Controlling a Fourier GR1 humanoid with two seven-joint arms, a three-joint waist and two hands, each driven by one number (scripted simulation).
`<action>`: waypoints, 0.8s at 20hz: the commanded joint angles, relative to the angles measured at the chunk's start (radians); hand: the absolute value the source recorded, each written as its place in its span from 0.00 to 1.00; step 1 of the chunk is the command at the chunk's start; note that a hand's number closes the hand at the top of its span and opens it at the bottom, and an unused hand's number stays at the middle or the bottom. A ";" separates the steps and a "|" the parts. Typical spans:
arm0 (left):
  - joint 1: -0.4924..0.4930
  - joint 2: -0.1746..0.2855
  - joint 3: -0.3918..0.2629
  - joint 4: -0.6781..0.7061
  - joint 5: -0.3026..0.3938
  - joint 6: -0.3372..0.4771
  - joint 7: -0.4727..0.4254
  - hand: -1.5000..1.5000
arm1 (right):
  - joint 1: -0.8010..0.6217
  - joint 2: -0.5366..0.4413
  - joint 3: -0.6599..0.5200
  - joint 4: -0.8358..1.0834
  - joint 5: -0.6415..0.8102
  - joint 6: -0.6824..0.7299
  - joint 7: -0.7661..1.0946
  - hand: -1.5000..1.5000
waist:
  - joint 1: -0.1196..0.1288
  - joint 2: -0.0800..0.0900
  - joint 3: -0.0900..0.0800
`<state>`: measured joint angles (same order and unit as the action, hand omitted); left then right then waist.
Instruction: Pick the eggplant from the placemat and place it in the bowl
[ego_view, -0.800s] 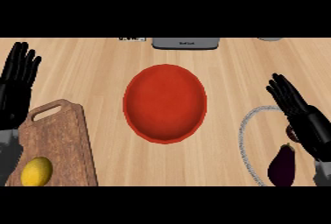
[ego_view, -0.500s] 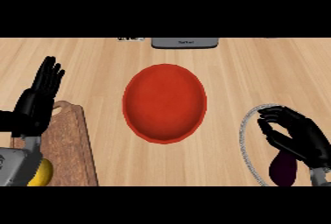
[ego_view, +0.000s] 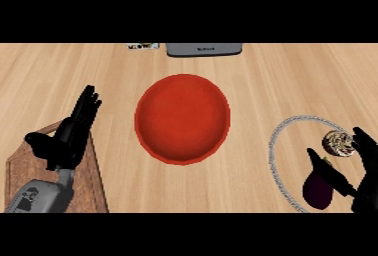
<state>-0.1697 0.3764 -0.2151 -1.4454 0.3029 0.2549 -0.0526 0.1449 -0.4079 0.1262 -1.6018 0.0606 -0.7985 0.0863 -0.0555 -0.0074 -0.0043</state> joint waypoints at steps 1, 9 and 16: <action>0.000 -0.038 -0.058 -0.039 -0.042 0.031 0.033 0.50 | 0.070 0.079 0.071 -0.102 0.214 -0.247 0.037 0.00 | 0.036 0.002 0.001; -0.008 -0.032 -0.063 -0.093 -0.061 0.046 0.100 0.50 | 0.150 -0.075 -0.016 -0.302 0.564 -0.064 0.625 0.00 | 0.048 0.005 -0.004; 0.007 -0.023 -0.059 -0.137 -0.077 0.040 0.132 0.50 | 0.056 -0.079 -0.040 -0.426 0.598 0.256 1.019 0.00 | 0.063 0.007 0.002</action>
<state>-0.1669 0.3283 -0.2907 -1.5464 0.2210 0.3104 0.0453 0.2313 -0.4887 0.0864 -1.9807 0.6288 -0.6712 0.9072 -0.0004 -0.0007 -0.0051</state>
